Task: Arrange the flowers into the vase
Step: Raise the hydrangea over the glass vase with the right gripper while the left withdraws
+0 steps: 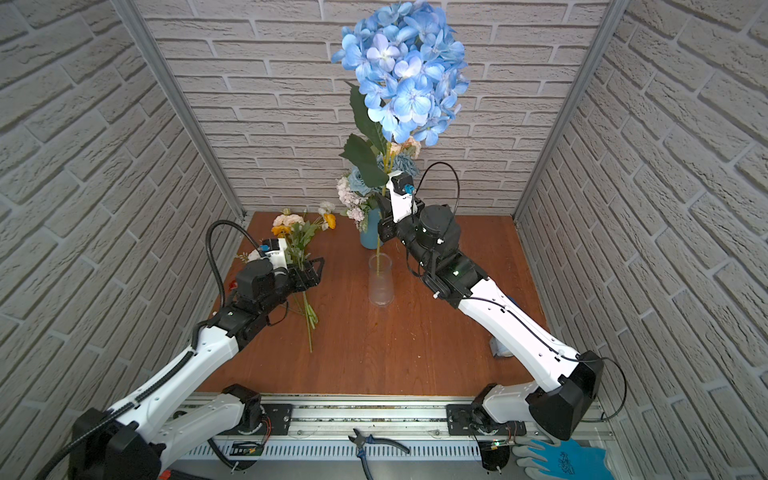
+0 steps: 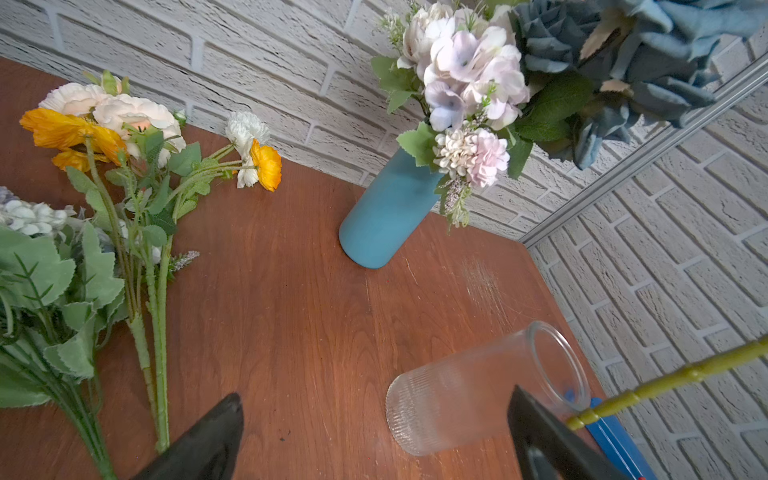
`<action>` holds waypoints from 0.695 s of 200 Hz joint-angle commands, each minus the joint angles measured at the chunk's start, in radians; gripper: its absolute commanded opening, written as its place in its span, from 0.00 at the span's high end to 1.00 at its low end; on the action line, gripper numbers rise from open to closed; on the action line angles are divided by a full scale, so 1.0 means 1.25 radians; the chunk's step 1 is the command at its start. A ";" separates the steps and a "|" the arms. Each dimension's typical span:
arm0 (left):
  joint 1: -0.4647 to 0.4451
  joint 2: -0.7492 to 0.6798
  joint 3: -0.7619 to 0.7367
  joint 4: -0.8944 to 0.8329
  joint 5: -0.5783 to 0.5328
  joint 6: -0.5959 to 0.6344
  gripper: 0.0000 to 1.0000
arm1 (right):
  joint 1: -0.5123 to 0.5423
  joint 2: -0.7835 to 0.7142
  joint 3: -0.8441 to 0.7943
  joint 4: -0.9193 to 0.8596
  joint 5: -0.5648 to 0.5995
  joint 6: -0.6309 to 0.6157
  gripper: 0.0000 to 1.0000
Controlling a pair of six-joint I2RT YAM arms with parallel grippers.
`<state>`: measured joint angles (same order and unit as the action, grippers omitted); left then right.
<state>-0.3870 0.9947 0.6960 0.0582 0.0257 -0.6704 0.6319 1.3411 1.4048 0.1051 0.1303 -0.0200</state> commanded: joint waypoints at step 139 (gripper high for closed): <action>0.005 -0.018 -0.008 0.014 -0.010 0.000 0.02 | -0.015 0.028 0.025 0.041 0.013 -0.010 0.94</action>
<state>-0.3870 0.9936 0.6960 0.0578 0.0257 -0.6746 0.6201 1.3766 1.4734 0.1188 0.1394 -0.0555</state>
